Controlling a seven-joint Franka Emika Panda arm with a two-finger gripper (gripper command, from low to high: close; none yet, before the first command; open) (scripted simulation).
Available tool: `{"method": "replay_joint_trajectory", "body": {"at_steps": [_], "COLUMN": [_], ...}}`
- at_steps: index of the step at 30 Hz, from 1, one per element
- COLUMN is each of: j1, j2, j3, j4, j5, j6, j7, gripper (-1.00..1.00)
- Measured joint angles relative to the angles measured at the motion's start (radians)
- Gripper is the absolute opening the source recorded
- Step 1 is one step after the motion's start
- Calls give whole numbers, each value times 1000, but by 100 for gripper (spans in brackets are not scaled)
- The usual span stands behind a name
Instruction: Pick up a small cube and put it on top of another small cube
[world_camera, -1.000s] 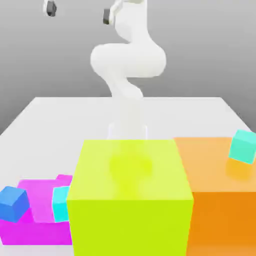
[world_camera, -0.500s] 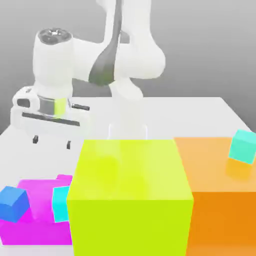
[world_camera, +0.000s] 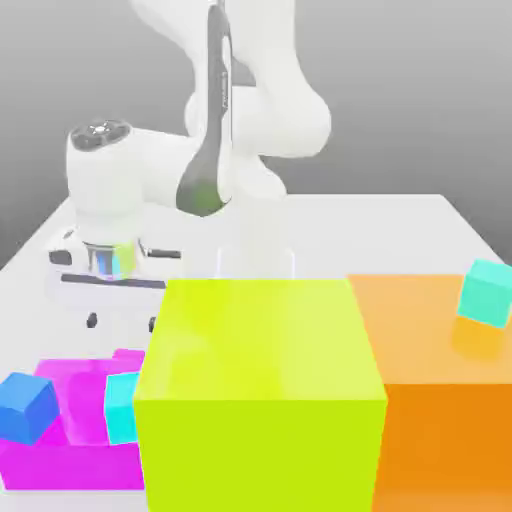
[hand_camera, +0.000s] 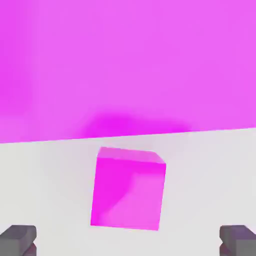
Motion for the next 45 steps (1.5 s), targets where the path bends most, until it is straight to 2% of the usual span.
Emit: {"method": "replay_joint_trajectory", "body": {"at_steps": [7, 18, 23, 28, 29, 36, 45], "j1": [15, -19, -97, -178, -198, -202, -86], "j2": [60, 192, 262, 336, 339, 340, 228], "j3": [-14, 98, 194, 273, 294, 298, 169], "j4": [-5, 43, 54, 54, 56, 56, 49], "j5": [221, 462, 542, 569, 570, 571, 483], "j6": [93, 190, 245, 309, 319, 320, 219], "j7": [-116, -271, -334, -369, -372, -369, -287], "gripper": [0, 0, 0, 0, -100, -100, -100]}}
